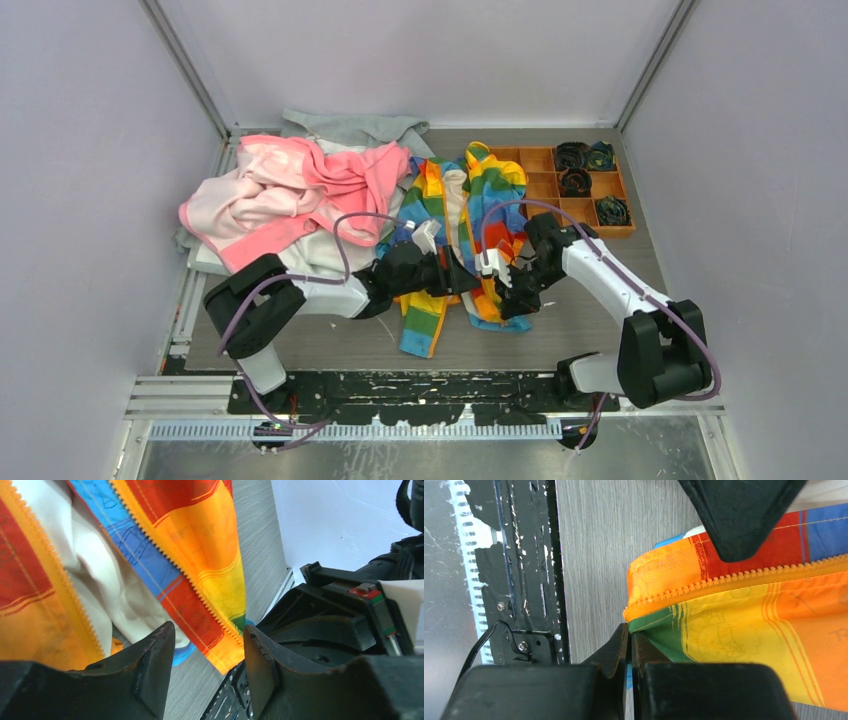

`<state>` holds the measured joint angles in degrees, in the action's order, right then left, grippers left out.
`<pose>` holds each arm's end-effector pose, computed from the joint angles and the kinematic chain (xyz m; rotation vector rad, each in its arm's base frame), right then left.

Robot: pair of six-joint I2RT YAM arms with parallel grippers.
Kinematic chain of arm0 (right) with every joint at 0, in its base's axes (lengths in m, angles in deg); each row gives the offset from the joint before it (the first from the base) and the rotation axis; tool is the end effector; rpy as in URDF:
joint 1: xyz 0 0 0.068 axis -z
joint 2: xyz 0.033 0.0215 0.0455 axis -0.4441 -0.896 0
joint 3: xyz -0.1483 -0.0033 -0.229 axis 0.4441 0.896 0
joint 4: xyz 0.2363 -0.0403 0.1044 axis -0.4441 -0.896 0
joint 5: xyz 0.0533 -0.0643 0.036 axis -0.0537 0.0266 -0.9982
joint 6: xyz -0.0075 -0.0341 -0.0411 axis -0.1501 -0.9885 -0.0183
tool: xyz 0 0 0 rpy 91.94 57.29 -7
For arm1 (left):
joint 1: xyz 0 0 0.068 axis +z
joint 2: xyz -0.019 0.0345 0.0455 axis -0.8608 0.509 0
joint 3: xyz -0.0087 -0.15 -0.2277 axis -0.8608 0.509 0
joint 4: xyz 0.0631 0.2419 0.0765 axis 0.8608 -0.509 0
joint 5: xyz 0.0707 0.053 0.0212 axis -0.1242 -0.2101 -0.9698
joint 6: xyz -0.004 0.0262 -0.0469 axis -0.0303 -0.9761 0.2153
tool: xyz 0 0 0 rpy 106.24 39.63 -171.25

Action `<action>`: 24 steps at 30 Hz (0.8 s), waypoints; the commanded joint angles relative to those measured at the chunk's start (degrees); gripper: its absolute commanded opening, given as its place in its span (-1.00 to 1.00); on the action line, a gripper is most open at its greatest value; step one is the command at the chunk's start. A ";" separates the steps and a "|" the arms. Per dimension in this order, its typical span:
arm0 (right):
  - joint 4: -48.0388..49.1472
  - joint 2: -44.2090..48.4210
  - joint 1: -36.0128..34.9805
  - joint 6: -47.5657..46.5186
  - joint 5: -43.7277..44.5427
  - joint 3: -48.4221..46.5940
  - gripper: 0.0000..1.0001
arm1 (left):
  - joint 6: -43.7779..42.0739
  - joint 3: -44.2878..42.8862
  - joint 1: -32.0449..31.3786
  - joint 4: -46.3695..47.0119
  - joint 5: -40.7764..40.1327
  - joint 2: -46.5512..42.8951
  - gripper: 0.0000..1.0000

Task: Zip up the jacket
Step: Adjust the zipper on the jacket.

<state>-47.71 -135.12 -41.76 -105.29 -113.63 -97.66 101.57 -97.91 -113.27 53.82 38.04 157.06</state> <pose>0.1863 0.0757 0.2110 -1.7994 1.9553 0.8801 0.1991 -0.2830 0.1718 0.0350 2.2086 -1.4063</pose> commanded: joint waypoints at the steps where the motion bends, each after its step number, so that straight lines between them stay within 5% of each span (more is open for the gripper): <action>1: 0.26 -0.38 -0.41 0.01 1.91 -0.33 -0.94 | 0.58 -3.87 0.38 2.67 1.94 2.03 -0.01; 11: 1.35 -0.46 -0.41 1.69 3.60 -0.33 -0.94 | -1.10 -4.83 0.63 -0.89 2.41 2.12 -0.44; 24: 3.59 -1.49 -1.35 3.92 5.59 0.11 -0.93 | 0.30 -7.69 0.54 0.15 5.14 5.10 -0.31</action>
<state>-45.39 -136.36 -42.57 -102.49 -108.36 -97.47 102.01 -104.03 -112.90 51.65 42.10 161.52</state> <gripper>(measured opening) 0.079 0.339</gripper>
